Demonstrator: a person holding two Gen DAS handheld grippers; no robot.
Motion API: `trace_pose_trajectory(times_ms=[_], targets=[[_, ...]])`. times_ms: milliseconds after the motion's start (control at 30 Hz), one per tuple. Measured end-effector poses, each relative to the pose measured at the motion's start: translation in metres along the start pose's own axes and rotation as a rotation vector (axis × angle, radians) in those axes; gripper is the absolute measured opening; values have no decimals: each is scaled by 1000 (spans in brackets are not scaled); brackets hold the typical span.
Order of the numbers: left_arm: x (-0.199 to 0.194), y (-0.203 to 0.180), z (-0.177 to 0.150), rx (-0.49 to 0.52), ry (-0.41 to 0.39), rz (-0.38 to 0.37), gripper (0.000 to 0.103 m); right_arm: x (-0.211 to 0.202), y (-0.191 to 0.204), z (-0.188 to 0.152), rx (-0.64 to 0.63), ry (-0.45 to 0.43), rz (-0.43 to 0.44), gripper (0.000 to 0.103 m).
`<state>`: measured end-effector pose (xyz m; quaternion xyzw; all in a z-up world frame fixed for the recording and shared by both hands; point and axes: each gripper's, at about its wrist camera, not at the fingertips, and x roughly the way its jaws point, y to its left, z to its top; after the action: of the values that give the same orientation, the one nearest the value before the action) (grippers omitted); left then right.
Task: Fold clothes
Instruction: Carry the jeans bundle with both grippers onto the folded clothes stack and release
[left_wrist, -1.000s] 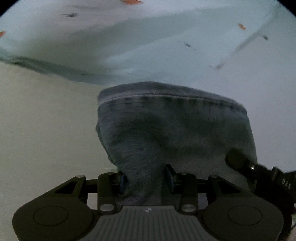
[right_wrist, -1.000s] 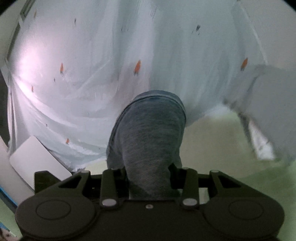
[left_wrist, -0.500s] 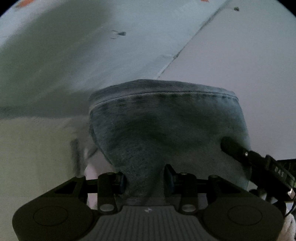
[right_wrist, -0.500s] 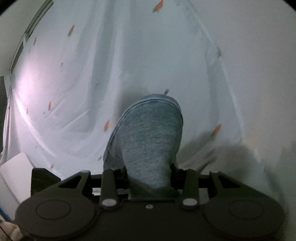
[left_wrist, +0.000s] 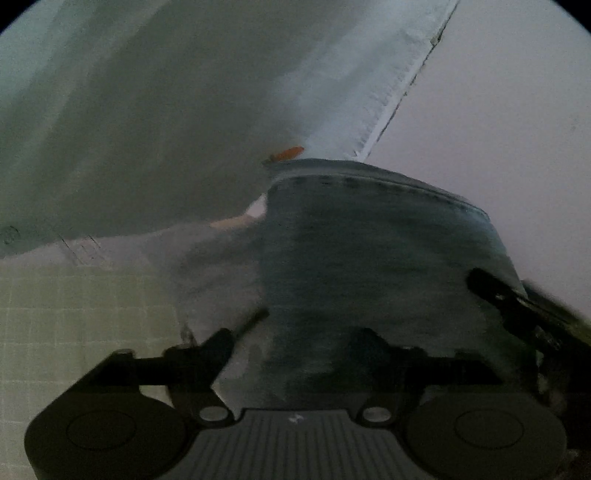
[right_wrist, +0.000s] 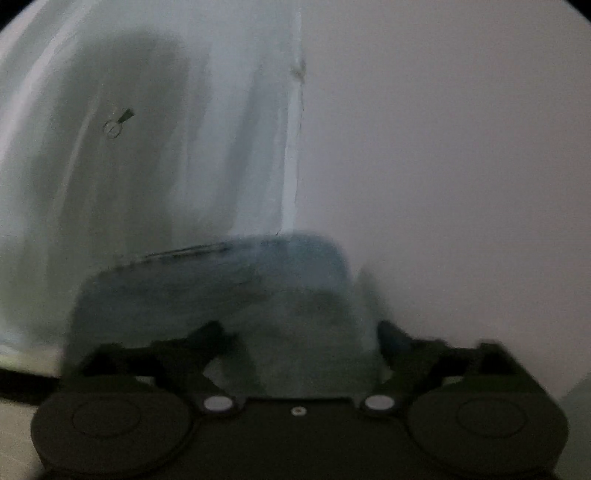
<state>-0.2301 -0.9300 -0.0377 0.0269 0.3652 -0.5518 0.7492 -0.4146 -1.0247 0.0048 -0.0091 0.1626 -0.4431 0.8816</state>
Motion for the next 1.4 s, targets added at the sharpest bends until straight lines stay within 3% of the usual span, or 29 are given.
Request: trace_pose_trajectory(times_ms=[67,167,267,333,467,567,733,800,900,1033,1200,1300,1400], targets=[[2,-5,2,38,-24,25,81,-16,16,1,-132,-87,-50,98],[-5,-14,10,92,-103,77,84,-25,27,5,-197,-170,-3,99],[7,-17,32,95,-191,124,98,4,21,4,-104,-87,130,99],[22,-16,42,73,-199,167,99,26,23,-1,-86,-52,160,101],[63,-1,52,3,-143,204,102,66,31,-13,-71,-6,188,103],[85,5,47,-14,-129,203,103,87,30,-19,-25,36,219,103],[110,15,41,-44,-104,139,103,121,22,-25,13,63,241,103],[106,13,43,-33,-96,131,103,121,20,-23,17,62,236,103],[85,10,45,12,-79,135,103,110,21,-26,-24,36,204,103],[25,4,33,61,-97,150,103,74,26,-19,-52,10,149,103],[-72,0,-2,30,-170,92,103,-15,24,-5,90,-39,151,103],[-127,-12,-17,98,-193,30,103,-74,30,-3,157,-57,116,103],[-181,-28,-38,183,-277,102,103,-127,37,-3,205,-56,93,103]])
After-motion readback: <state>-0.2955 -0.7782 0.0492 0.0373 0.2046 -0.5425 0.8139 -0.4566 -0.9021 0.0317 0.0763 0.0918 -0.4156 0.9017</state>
